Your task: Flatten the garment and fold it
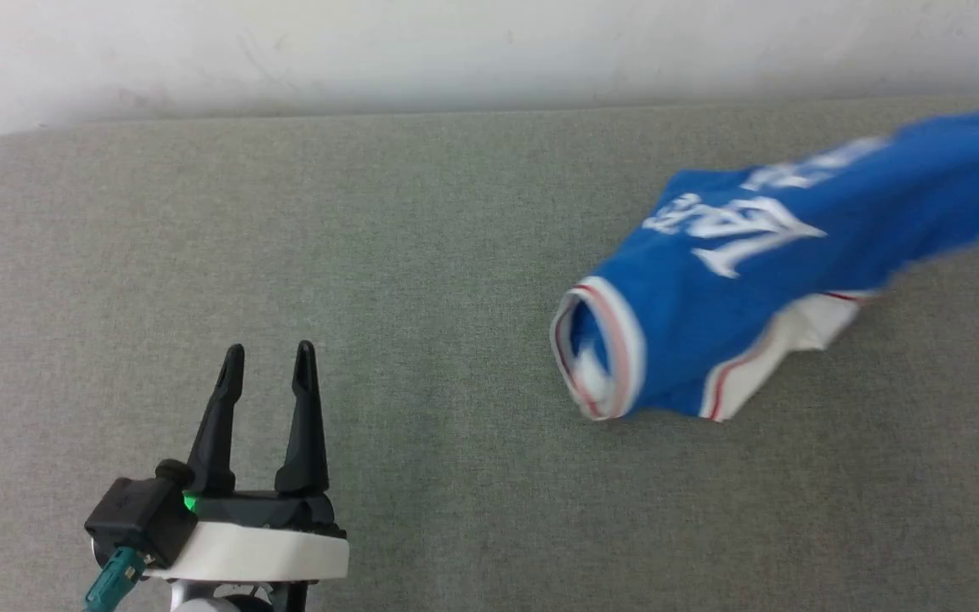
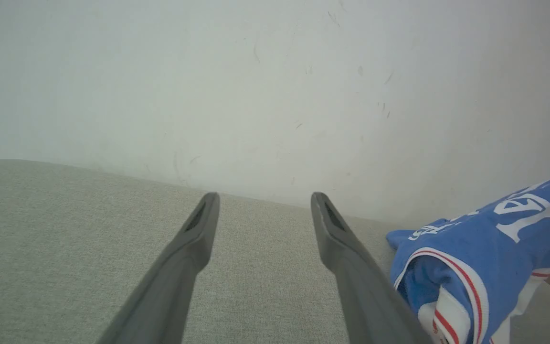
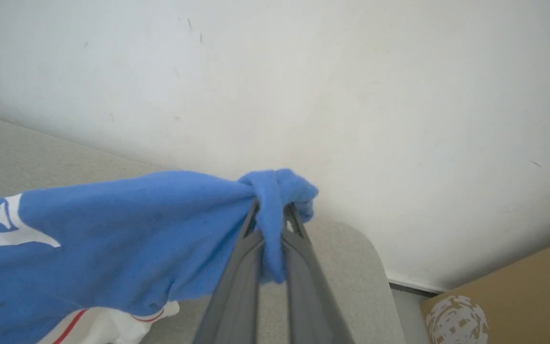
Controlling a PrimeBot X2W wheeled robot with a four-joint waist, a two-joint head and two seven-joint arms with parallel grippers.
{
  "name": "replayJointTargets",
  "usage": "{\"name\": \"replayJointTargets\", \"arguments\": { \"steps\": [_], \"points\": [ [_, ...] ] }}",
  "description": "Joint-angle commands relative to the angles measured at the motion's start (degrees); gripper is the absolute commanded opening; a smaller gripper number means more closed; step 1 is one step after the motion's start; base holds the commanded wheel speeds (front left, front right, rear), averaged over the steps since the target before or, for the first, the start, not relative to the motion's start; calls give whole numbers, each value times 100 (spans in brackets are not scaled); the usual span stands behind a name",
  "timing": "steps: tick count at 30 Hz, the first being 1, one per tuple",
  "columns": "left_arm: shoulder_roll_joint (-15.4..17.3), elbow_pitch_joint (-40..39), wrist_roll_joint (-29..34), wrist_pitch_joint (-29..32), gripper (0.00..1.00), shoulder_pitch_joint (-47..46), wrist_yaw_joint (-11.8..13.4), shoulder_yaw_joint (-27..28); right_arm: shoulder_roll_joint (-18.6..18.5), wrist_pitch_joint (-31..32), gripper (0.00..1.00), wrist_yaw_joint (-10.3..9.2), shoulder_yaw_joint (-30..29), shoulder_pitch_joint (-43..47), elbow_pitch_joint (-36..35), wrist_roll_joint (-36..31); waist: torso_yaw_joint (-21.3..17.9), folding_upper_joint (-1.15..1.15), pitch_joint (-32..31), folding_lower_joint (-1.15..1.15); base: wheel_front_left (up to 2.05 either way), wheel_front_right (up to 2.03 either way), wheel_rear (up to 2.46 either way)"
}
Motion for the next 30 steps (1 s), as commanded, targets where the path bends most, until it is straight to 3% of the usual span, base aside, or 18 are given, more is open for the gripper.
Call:
{"name": "replayJointTargets", "arguments": {
  "steps": [1,5,8,9,10,11,17,22,30],
  "points": [
    [-14,-14,19,-27,100,9,37,11,-1,56,0,-12,-120,232,15,-74,2,-1,17,0,0,0,0],
    [-14,24,10,-27,100,12,53,-9,241,202,0,-12,-858,1213,364,-216,59,-1,52,0,0,0,0],
    [-14,82,7,-27,100,11,45,-58,492,134,0,-12,-1074,1827,754,-314,108,-1,40,0,0,0,0],
    [-14,98,9,-27,100,13,43,-64,609,106,22,-12,-1120,1936,860,-289,113,-1,30,0,0,0,0],
    [-14,111,12,-27,100,19,42,-65,708,83,91,-12,-1167,2000,948,-282,115,-1,16,0,0,0,0],
    [-14,131,25,-27,100,26,39,-66,736,78,100,-12,-1153,2039,1002,-305,119,-1,-2,0,0,0,0],
    [-15,225,128,-27,100,91,4,-37,676,-299,100,-12,-770,1486,348,-239,119,-1,-198,0,0,0,0],
    [-15,212,113,-27,100,92,1,-82,608,-98,100,-12,368,905,-175,132,207,-1,-242,0,0,0,0],
    [-15,267,59,-27,100,-24,-43,-187,434,515,100,-12,2262,267,582,704,610,-1,-92,0,0,0,0]
  ]
}}
